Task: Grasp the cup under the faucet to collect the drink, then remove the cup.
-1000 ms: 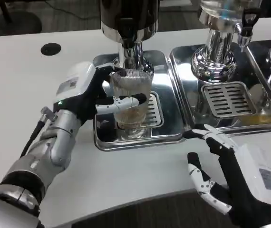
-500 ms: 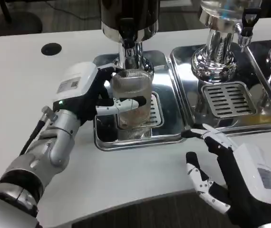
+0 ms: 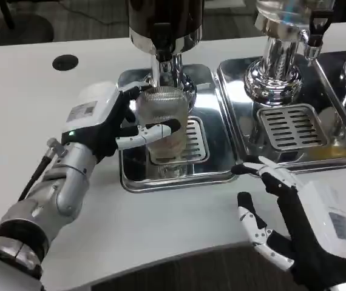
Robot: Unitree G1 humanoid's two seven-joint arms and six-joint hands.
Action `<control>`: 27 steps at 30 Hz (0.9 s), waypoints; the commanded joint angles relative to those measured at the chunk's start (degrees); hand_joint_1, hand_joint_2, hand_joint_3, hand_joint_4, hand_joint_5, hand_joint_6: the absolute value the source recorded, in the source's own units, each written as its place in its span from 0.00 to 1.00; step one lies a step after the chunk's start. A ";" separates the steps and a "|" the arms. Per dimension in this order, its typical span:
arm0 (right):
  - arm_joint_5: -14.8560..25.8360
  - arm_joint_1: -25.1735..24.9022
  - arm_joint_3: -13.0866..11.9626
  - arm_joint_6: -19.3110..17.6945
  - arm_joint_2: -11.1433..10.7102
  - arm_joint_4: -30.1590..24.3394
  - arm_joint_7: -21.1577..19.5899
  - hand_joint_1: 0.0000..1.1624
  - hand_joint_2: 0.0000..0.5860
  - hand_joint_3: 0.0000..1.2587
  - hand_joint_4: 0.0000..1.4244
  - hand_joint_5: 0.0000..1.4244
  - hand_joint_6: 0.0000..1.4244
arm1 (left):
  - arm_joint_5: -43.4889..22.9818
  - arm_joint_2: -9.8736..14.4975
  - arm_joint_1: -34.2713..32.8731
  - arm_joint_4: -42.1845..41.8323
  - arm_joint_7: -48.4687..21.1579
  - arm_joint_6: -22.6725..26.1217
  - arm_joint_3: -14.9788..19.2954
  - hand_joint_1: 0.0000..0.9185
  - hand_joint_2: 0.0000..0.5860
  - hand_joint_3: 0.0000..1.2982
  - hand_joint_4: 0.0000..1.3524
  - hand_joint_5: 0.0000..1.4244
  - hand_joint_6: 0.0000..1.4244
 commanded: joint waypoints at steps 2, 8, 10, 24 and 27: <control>0.83 -0.45 -0.15 -0.09 0.08 0.84 0.23 0.37 0.85 0.29 0.14 0.15 0.28 | -1.24 0.72 0.15 -1.49 -1.28 -2.65 1.14 0.18 0.14 0.20 0.20 0.35 0.53; 0.99 -1.68 0.29 -0.23 0.39 1.75 0.16 0.37 0.85 0.29 0.14 0.15 0.28 | -2.75 1.78 0.30 -2.75 -2.09 -5.20 2.83 0.15 0.12 0.15 0.12 0.25 0.43; 1.04 -1.93 0.26 -0.31 0.17 1.84 0.34 0.37 0.85 0.29 0.14 0.15 0.28 | -3.31 2.32 0.50 -3.35 -2.26 -5.97 3.40 0.15 0.11 0.14 0.10 0.24 0.43; 1.23 -3.83 -0.41 -0.02 0.12 3.31 -0.02 0.37 0.85 0.29 0.14 0.15 0.28 | -12.85 7.91 4.45 -9.64 -15.36 -14.19 11.00 0.10 0.16 0.18 0.16 0.21 0.39; 1.39 -4.16 -0.61 -0.15 -0.02 3.63 -0.10 0.37 0.85 0.29 0.14 0.15 0.28 | -15.88 7.91 4.50 -10.48 -19.69 -15.31 12.74 0.09 0.17 0.18 0.16 0.21 0.39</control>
